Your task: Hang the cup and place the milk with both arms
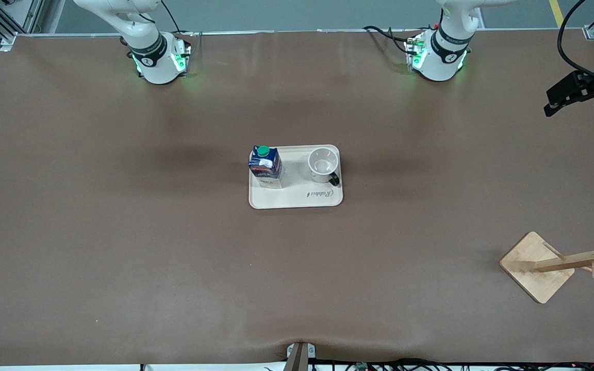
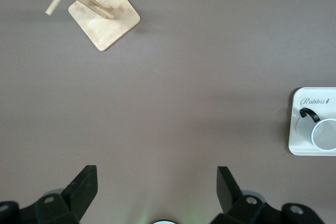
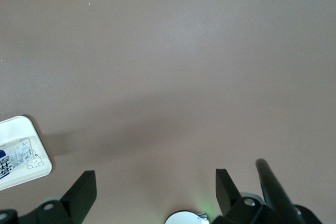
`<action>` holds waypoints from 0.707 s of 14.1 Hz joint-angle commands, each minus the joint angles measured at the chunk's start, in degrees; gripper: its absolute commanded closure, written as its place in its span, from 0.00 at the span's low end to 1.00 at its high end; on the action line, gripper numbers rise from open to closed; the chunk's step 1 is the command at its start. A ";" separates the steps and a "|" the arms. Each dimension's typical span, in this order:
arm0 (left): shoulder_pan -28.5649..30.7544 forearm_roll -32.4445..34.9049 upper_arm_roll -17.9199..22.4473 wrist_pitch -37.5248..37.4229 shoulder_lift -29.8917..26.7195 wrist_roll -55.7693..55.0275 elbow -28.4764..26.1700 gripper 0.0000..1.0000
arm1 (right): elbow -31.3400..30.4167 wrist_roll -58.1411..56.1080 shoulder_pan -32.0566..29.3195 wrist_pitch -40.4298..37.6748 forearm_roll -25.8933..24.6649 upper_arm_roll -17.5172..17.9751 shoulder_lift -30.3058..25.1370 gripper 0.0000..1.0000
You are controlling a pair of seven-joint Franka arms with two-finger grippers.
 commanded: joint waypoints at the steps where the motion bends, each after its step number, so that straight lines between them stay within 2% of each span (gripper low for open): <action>1: -2.40 0.47 -1.73 -0.37 2.35 -1.16 0.41 0.00 | -0.30 -0.28 -1.73 -0.51 1.05 0.59 -0.46 0.00; 3: -3.82 0.39 -4.36 1.64 3.23 -5.28 -2.30 0.00 | -0.39 -0.28 -1.73 -0.59 1.05 0.59 -0.46 0.00; 6: -4.52 0.65 -11.21 9.28 3.41 -15.18 -8.63 0.00 | -0.30 -0.28 -1.47 -0.42 1.05 0.59 -0.46 0.00; 10: -6.36 1.00 -21.93 17.28 11.12 -36.71 -11.46 0.00 | -0.12 -0.10 -1.20 -0.24 1.05 0.68 -0.46 0.00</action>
